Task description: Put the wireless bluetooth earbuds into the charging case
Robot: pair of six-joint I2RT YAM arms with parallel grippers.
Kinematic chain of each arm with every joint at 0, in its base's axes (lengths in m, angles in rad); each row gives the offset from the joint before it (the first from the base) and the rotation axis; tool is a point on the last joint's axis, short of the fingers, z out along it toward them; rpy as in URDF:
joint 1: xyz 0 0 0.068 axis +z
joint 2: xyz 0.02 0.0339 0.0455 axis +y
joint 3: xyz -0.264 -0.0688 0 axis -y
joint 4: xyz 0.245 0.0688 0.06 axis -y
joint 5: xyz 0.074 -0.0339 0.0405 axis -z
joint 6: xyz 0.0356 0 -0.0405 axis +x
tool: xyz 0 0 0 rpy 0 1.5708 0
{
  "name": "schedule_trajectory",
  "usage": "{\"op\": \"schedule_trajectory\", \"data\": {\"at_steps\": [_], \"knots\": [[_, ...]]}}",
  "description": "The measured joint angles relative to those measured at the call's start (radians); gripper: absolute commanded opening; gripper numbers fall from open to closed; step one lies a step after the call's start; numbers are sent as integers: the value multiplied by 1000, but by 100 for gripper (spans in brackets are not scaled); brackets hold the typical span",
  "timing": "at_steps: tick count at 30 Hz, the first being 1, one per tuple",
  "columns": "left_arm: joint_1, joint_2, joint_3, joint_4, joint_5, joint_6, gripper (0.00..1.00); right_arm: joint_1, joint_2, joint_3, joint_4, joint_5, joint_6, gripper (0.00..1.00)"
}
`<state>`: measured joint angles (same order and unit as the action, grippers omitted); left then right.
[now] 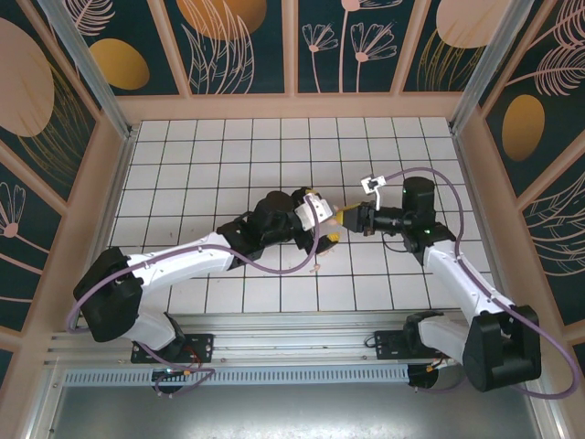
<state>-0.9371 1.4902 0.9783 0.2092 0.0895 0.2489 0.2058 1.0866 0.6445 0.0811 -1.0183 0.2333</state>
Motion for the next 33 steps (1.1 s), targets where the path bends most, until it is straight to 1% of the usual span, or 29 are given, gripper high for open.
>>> {"op": "schedule_trajectory", "data": {"at_steps": [3,9,11,14,19,22,26,29,33], "knots": [[29,-4,0,0,6,-40,99,-21,-22,-27,39,39,20,25],[186,-66,-11,14,100,-178,99,-39,-51,-50,113,76,38,24],[221,-84,-14,21,148,-216,99,-46,-51,-50,127,74,38,24],[252,-89,-14,29,251,-263,97,-53,-51,-50,149,47,30,24],[288,-64,-6,27,454,-311,91,-54,-52,-48,153,-34,-44,24],[289,-48,11,18,543,-313,89,-54,-52,-27,117,-82,-124,24],[289,-45,39,-14,634,-272,78,-54,-60,16,48,-120,-244,24],[289,-44,66,-60,689,-213,75,-54,-70,42,-8,-135,-328,24],[289,-39,99,-131,734,-128,73,-39,-71,86,-112,-121,-446,23]]}}
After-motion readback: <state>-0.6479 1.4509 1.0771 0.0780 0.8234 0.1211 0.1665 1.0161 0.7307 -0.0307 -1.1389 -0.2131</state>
